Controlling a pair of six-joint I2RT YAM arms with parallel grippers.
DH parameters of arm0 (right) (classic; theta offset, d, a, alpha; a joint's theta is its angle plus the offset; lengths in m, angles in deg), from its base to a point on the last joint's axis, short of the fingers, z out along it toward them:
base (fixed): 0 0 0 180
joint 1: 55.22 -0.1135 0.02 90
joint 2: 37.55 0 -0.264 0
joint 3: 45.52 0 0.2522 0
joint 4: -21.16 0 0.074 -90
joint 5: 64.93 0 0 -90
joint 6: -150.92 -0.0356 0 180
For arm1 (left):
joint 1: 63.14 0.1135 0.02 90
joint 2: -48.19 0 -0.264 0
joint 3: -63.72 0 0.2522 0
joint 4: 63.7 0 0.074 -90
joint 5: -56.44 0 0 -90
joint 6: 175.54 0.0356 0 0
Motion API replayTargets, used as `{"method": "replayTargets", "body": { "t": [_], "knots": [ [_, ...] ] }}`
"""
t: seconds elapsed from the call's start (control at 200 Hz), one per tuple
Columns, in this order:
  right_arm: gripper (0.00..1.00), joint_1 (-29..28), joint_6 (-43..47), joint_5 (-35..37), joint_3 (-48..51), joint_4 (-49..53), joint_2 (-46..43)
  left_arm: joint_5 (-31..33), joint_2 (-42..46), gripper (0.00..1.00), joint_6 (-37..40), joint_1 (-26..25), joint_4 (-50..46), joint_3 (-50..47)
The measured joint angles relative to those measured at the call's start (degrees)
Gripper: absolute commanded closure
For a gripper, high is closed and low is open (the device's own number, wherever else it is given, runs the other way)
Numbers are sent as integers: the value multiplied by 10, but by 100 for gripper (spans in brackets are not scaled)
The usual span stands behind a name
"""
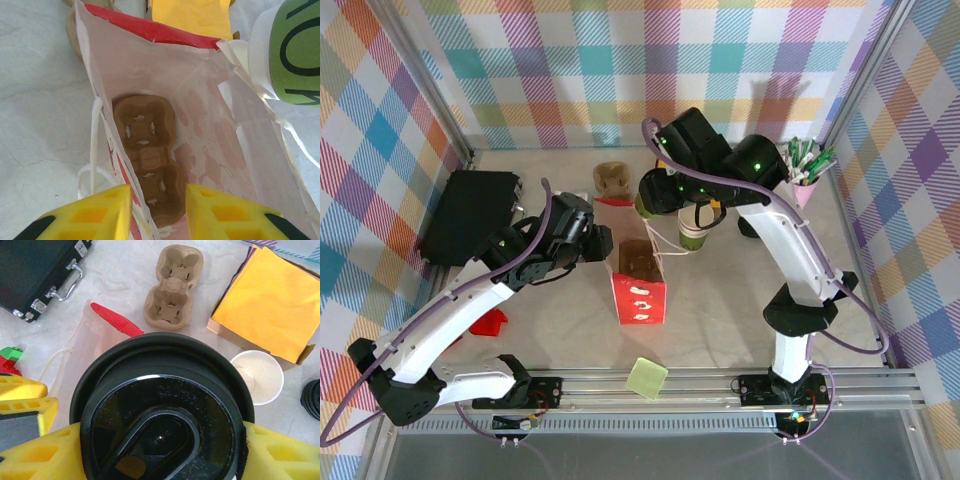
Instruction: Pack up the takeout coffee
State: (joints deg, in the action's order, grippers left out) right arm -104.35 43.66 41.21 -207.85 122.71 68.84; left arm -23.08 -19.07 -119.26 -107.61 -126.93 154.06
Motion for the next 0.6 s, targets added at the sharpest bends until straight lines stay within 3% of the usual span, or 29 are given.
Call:
{"method": "replayTargets", "body": {
  "t": [0.6],
  "knots": [
    [45,-31,-6,-17,4,-31,6,-13,0,71,-10,0,2,-14]
  ]
}}
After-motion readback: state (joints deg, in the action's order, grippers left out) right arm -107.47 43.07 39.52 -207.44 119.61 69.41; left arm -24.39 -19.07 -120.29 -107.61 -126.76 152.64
